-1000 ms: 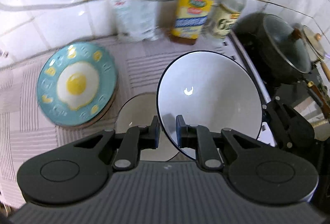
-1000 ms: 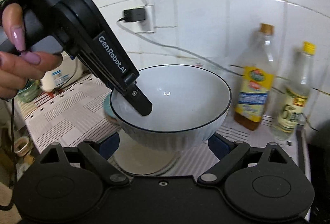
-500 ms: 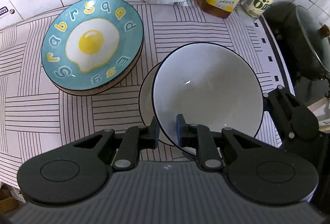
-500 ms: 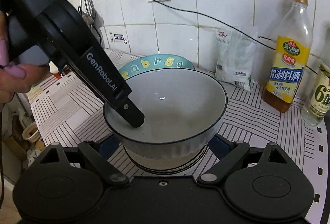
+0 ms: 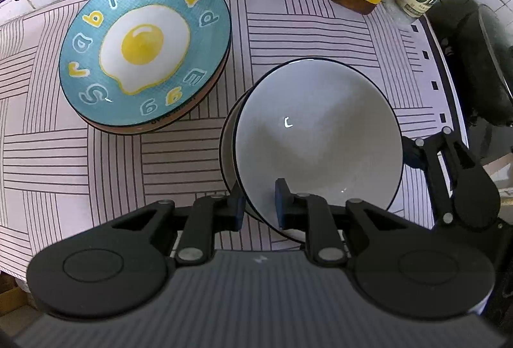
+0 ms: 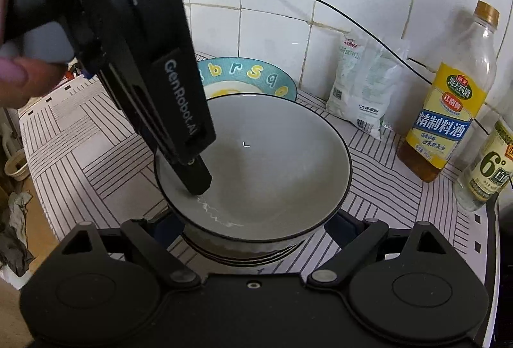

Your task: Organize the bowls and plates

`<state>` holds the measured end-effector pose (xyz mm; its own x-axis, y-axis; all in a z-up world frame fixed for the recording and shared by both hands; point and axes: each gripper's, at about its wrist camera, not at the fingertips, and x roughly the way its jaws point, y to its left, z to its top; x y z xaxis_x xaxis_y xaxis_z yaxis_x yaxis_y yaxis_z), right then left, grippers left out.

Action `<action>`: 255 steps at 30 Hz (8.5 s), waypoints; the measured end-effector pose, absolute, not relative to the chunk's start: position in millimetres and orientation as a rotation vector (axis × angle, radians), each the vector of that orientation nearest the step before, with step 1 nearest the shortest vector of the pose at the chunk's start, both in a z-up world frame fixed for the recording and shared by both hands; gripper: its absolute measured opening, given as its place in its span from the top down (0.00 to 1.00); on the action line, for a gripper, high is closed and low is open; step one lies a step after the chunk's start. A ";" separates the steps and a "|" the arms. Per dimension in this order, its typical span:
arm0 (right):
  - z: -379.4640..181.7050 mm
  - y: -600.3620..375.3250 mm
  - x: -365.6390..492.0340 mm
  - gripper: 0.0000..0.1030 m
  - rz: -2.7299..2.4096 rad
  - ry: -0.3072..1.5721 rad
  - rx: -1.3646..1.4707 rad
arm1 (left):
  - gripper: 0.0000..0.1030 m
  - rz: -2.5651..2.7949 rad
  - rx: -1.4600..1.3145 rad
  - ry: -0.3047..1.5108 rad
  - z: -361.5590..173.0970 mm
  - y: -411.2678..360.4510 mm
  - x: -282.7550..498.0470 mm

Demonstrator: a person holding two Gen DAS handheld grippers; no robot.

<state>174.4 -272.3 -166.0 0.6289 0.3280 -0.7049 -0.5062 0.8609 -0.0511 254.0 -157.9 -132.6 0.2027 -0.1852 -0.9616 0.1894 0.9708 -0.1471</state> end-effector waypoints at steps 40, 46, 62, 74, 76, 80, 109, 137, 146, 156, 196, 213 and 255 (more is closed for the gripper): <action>-160.9 -268.9 111.2 0.03 0.261 0.750 0.014 | 0.62 -0.372 -0.112 1.161 -85.2 -89.6 217.4; -168.9 -274.2 84.7 0.03 0.233 0.673 0.053 | 0.60 -0.390 -0.168 1.116 -94.8 -63.8 200.1; -224.6 -268.8 132.0 0.03 0.261 0.662 -0.091 | 0.39 -0.499 -0.314 1.052 -126.6 -78.1 235.4; -234.3 -259.9 159.4 0.02 0.300 0.596 -0.068 | 0.51 -0.476 -0.256 1.079 -179.5 -102.4 249.6; -235.0 -261.3 163.7 0.02 0.307 0.604 -0.053 | 0.56 -0.481 -0.258 1.067 -181.9 -103.8 249.0; -234.5 -260.9 170.5 0.00 0.323 0.618 -0.052 | 0.56 -0.473 -0.267 1.039 -183.4 -107.2 250.6; -181.1 -223.4 176.7 0.00 0.381 0.562 -0.074 | 0.57 -0.485 -0.211 1.061 -119.2 -63.6 250.4; -195.8 -159.5 308.6 0.00 0.580 0.597 -0.132 | 0.56 -0.283 -0.275 1.009 -131.9 2.4 351.2; -205.5 -157.2 321.5 0.00 0.588 0.633 -0.150 | 0.55 -0.259 -0.268 1.029 -143.3 1.4 364.9; -209.5 -149.1 321.7 0.00 0.563 0.636 -0.152 | 0.53 -0.250 -0.263 0.995 -146.7 0.2 363.9; -31.2 -163.9 132.6 0.00 0.015 0.669 -0.008 | 0.01 -0.119 -0.062 0.760 23.4 67.0 149.0; 36.1 -168.5 56.1 0.00 -0.041 0.696 -0.022 | 0.01 -0.056 0.031 0.754 58.4 57.9 78.8; 21.9 -170.9 9.1 0.00 -0.123 0.673 -0.013 | 0.01 -0.026 0.117 0.790 33.1 49.1 39.0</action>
